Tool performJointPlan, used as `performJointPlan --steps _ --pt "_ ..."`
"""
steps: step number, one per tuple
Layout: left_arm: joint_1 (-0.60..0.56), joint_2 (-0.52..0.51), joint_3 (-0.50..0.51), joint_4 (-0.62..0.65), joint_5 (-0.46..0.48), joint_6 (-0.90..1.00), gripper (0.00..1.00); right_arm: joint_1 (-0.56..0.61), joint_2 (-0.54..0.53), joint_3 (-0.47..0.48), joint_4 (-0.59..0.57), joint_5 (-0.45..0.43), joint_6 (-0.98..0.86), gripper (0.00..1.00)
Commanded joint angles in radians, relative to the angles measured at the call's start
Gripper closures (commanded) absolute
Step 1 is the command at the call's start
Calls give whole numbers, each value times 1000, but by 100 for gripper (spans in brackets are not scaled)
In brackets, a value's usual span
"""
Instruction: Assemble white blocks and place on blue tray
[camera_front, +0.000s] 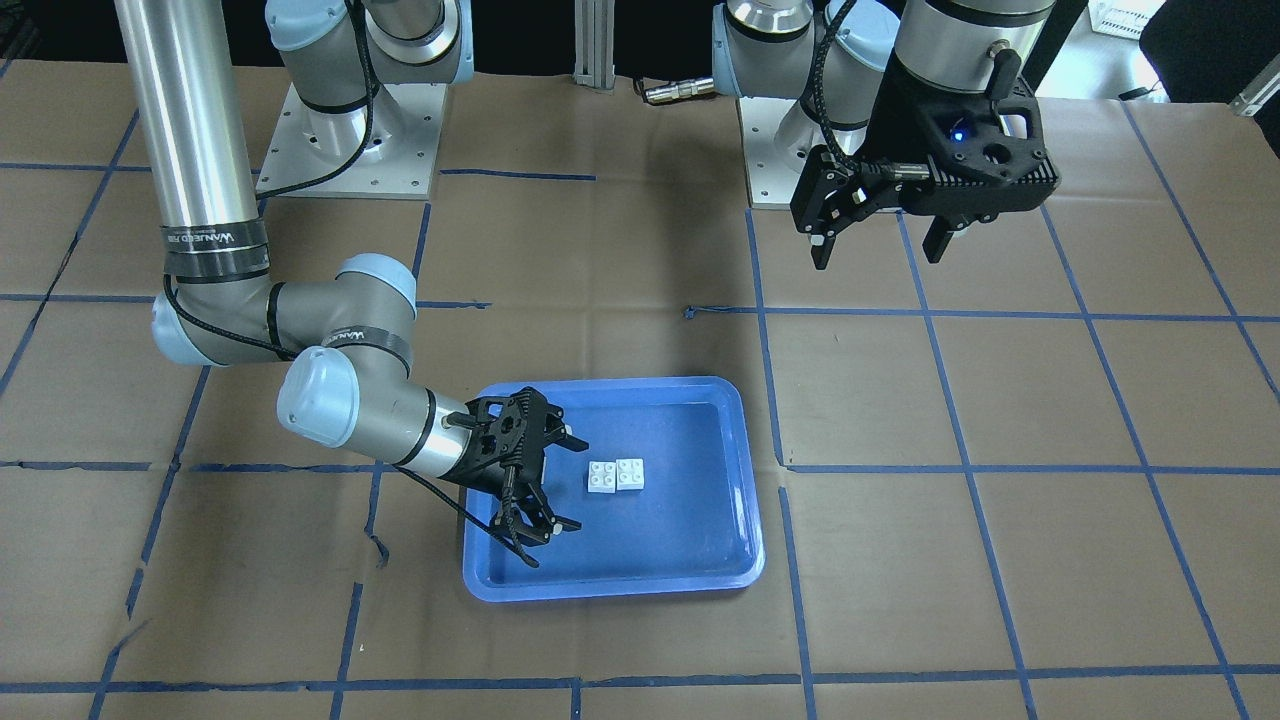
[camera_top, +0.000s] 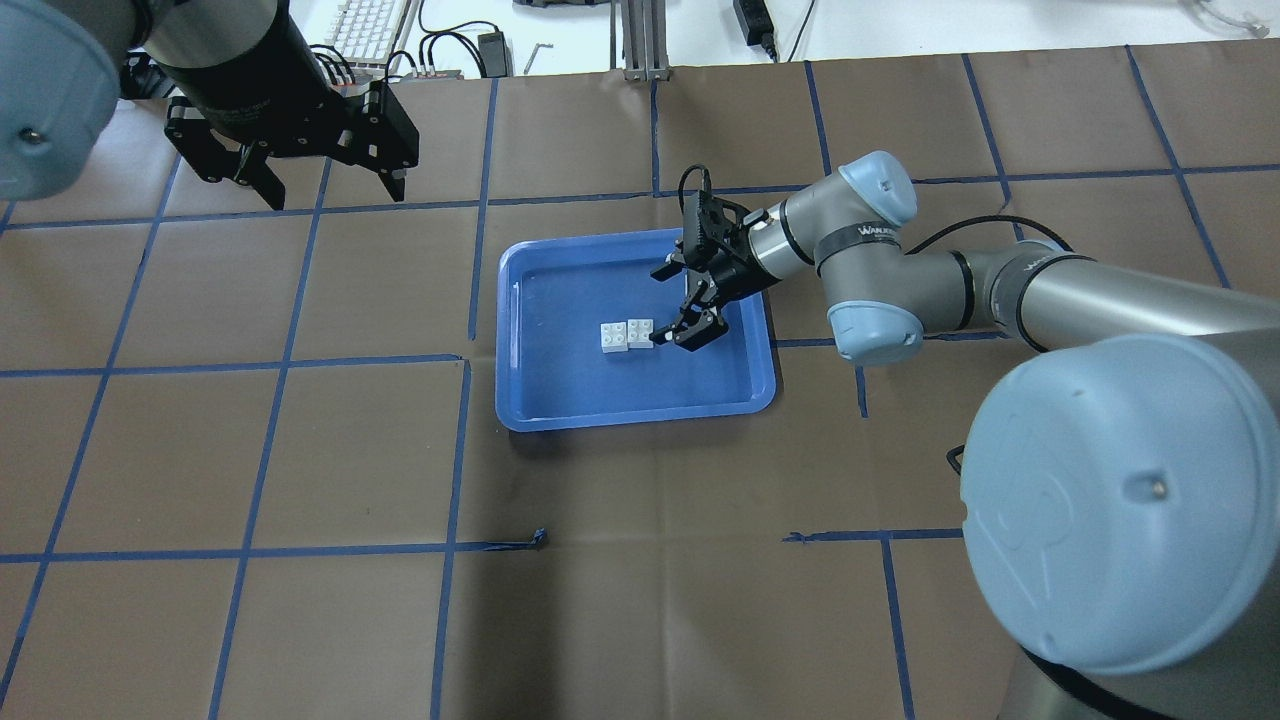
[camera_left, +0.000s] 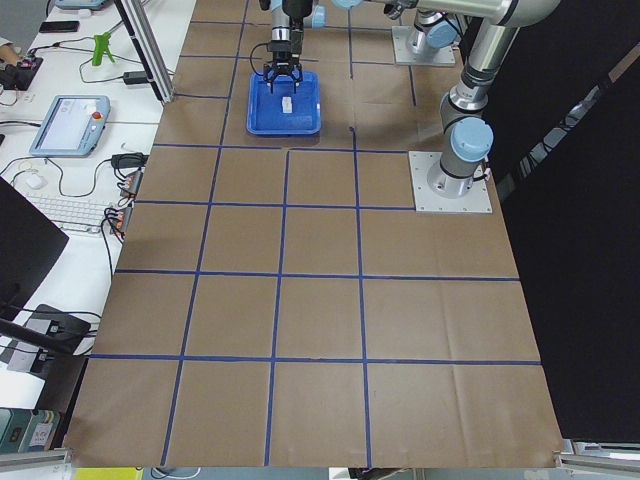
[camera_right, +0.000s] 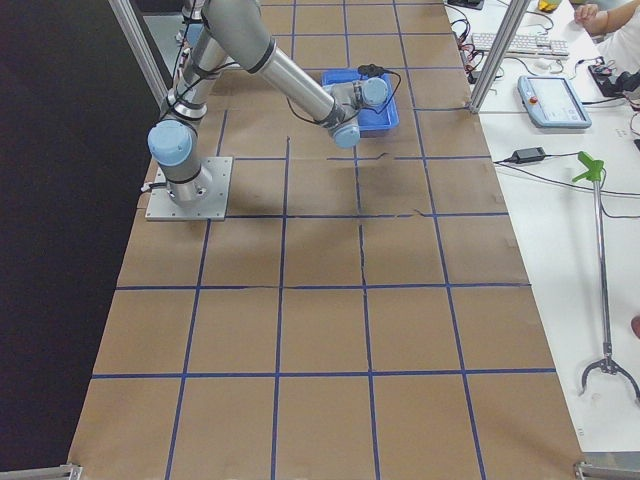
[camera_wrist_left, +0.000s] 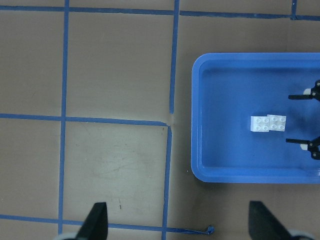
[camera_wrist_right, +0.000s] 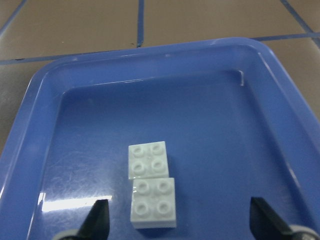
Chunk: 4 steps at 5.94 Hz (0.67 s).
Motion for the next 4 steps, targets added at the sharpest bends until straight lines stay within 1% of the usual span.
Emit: performJointPlan --steps 1,2,3,4 --pt "0 0 0 0 1 0 1 0 -97 -22 79 -166 157 0" --pt "0 0 0 0 0 0 1 -2 -170 -26 218 -252 175 0" --pt "0 0 0 0 0 0 1 -2 -226 -54 347 -331 257 0" --pt "1 0 0 0 1 0 1 -3 -256 -104 433 -454 356 0"
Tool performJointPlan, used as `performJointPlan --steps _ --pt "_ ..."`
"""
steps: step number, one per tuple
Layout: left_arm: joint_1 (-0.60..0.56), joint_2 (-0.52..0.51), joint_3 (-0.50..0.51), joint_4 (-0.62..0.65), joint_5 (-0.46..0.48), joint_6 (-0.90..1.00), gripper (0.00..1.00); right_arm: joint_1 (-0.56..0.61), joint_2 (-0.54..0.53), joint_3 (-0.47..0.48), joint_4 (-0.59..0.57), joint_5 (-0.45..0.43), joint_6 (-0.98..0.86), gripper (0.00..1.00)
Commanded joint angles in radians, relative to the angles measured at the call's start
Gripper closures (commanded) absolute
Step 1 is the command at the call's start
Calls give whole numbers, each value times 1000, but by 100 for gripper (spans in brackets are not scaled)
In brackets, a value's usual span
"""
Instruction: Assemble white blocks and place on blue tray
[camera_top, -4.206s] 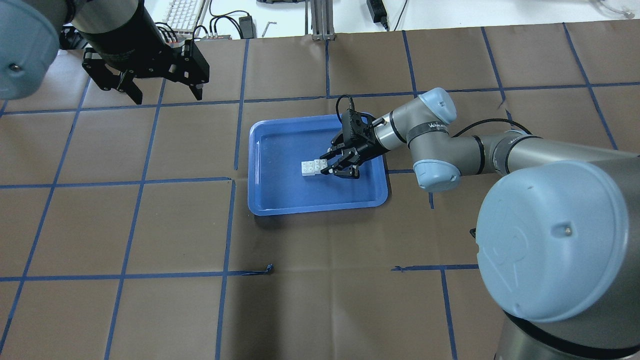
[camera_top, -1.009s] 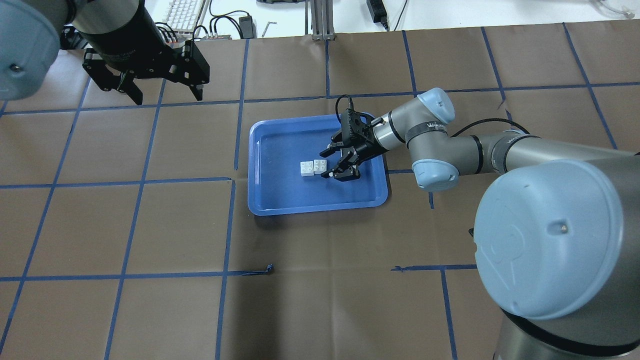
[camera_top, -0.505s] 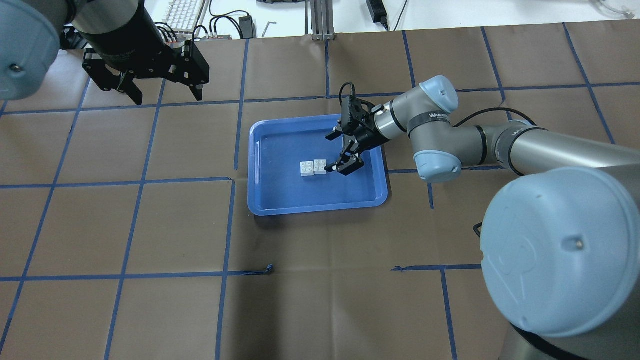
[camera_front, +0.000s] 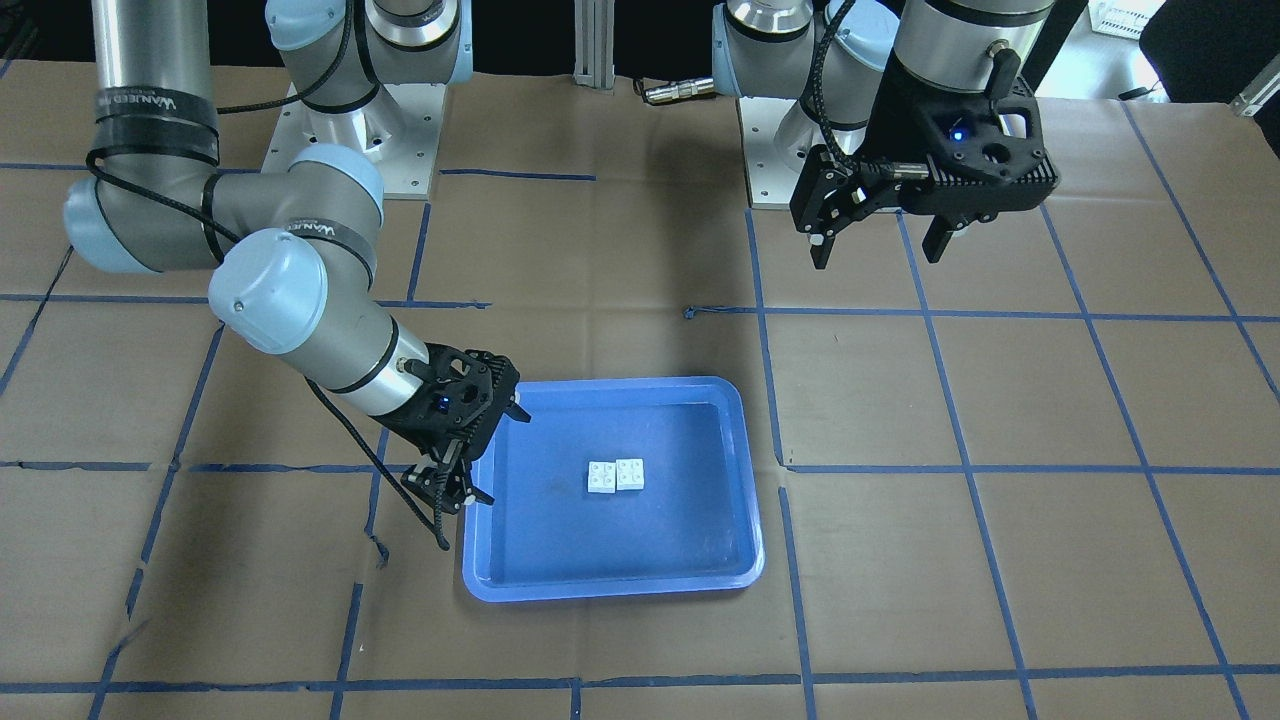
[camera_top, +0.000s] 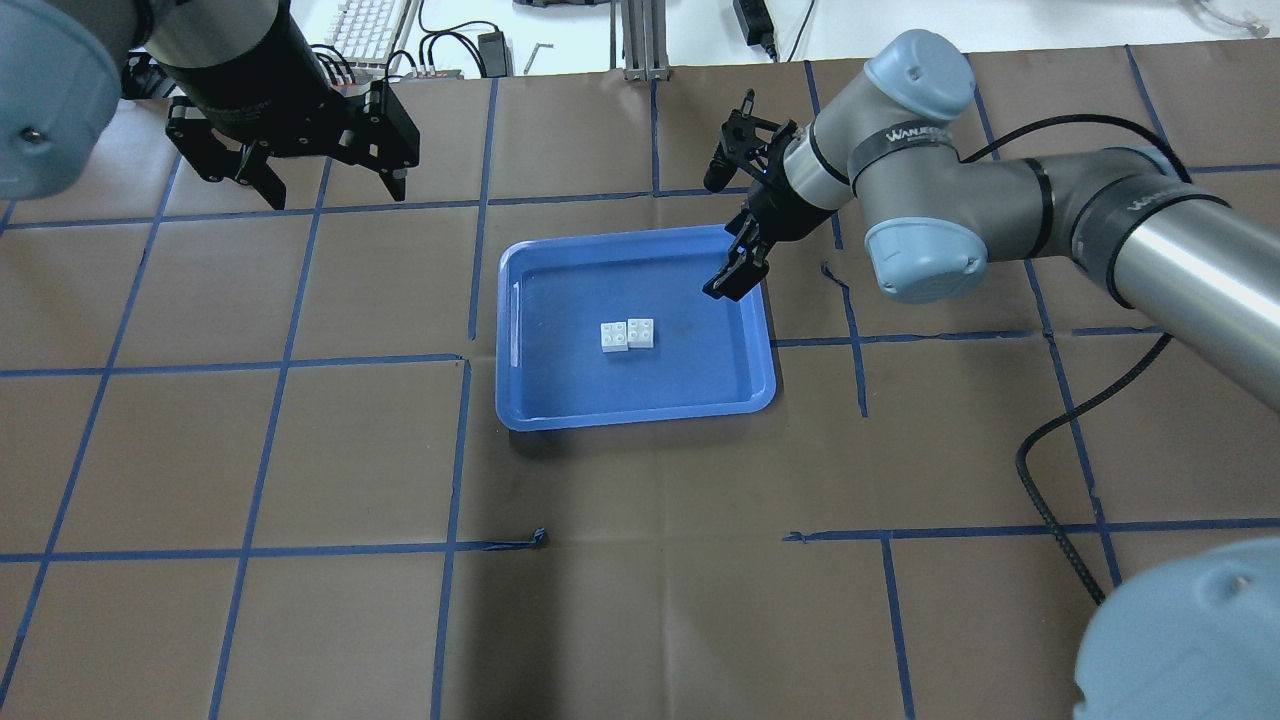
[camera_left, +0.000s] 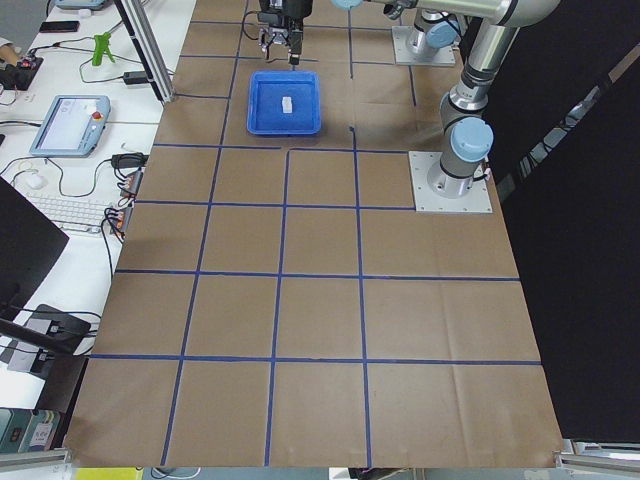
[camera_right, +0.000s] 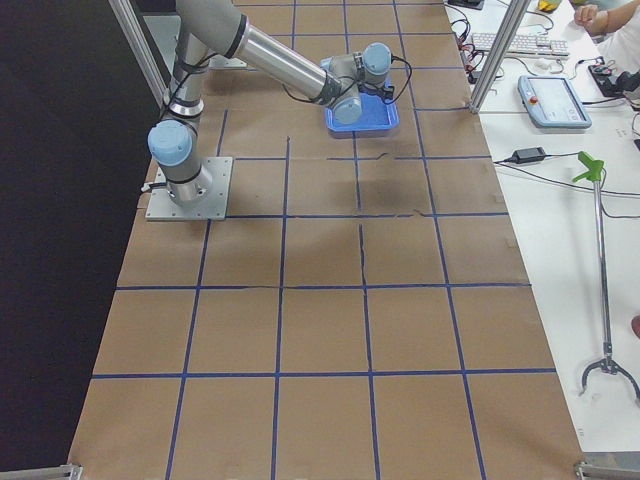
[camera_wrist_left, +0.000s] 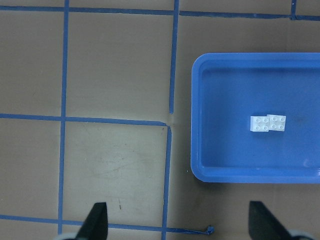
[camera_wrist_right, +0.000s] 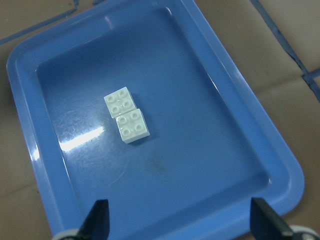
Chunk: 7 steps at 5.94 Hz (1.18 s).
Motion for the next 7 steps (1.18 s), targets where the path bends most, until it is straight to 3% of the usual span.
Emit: performJointPlan --steps 1,3,5,7 --pt "0 0 0 0 1 0 1 -7 -73 -82 198 -175 144 0" --pt "0 0 0 0 1 0 1 -13 -134 -127 292 -328 434 0" --pt "0 0 0 0 1 0 1 -50 -203 -150 426 -405 706 0" --pt "0 2 0 0 0 0 1 -64 -292 -147 535 -406 883 0"
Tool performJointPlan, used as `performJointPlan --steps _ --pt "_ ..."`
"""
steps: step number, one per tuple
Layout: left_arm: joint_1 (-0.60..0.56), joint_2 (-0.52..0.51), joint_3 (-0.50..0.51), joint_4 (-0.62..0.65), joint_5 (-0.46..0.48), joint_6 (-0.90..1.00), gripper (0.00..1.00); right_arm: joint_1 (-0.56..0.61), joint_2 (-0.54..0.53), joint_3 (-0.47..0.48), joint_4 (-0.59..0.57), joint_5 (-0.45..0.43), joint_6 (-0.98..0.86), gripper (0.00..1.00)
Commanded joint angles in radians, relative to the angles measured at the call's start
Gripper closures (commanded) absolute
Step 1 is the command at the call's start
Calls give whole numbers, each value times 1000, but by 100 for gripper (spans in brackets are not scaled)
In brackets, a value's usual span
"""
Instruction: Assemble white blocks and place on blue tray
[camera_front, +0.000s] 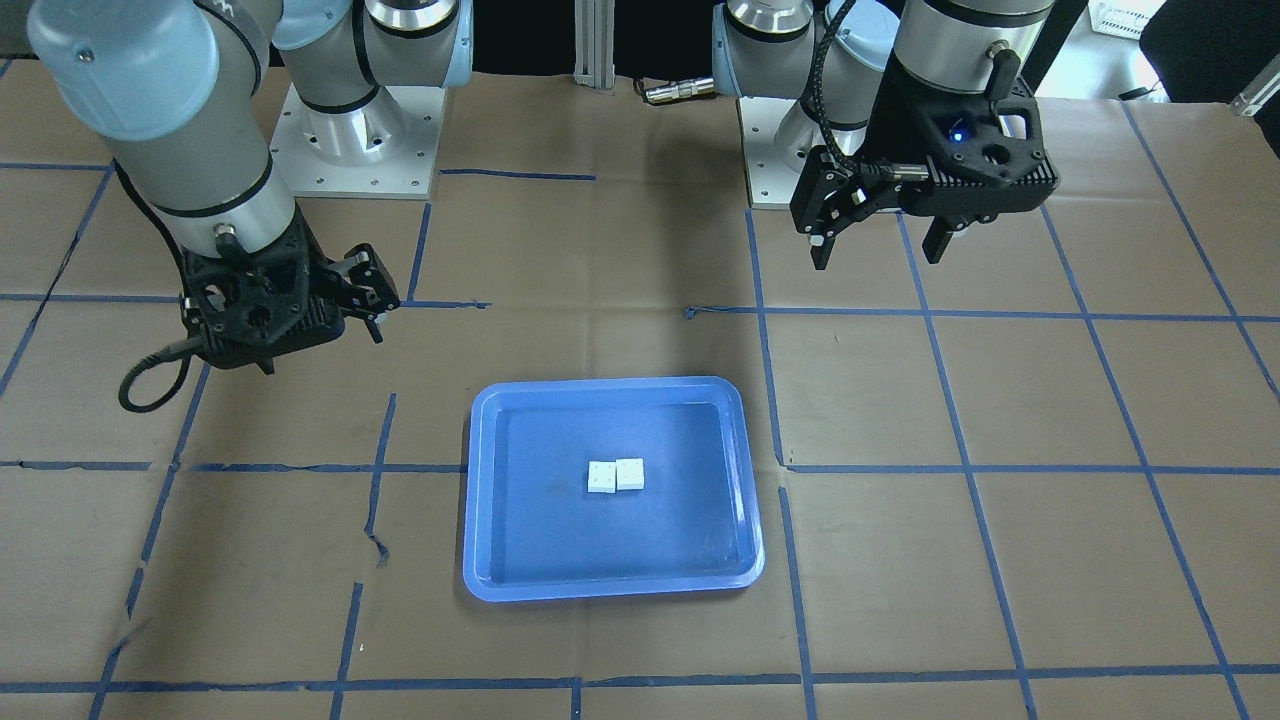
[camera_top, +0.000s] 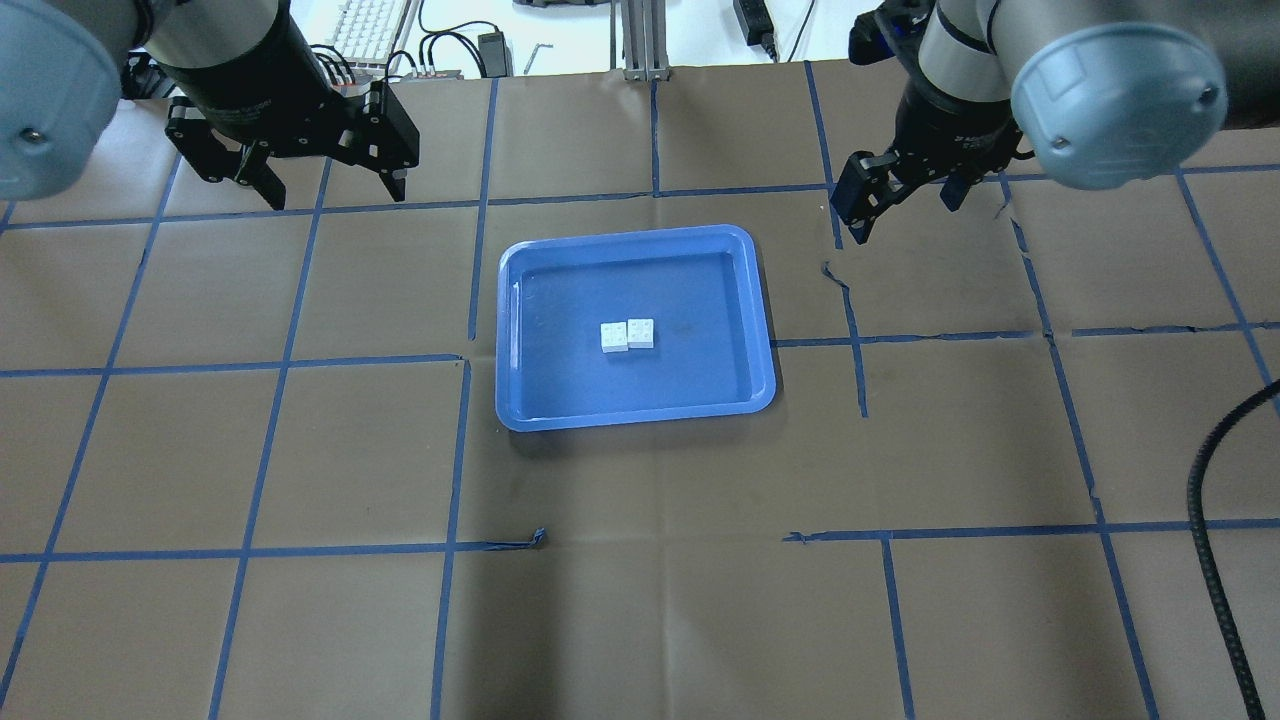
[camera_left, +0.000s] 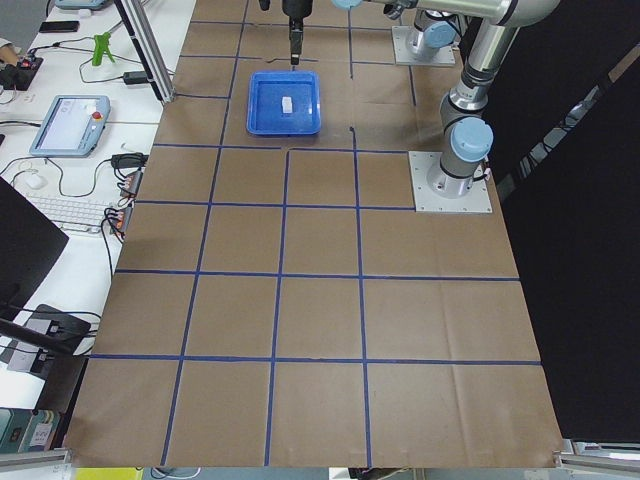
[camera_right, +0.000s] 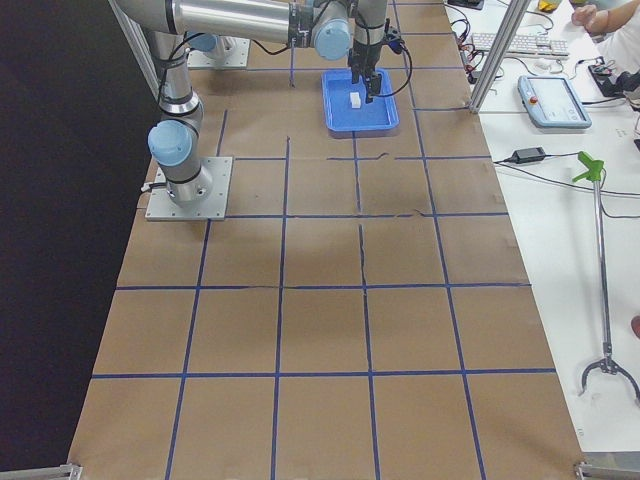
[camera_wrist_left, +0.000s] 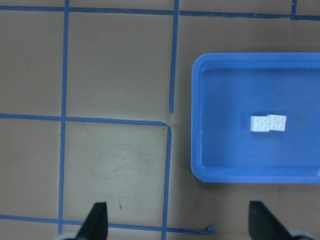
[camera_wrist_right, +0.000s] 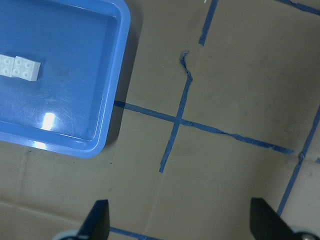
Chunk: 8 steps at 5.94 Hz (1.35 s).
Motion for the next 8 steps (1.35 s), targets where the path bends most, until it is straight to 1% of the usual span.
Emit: performJointPlan --steps 1,3,8 --pt "0 0 0 0 0 0 1 -1 -86 -5 105 -3 159 0" --pt "0 0 0 0 0 0 1 3 -115 -4 133 0 164 0" --pt "0 1 0 0 0 0 1 3 -119 -1 139 1 164 0"
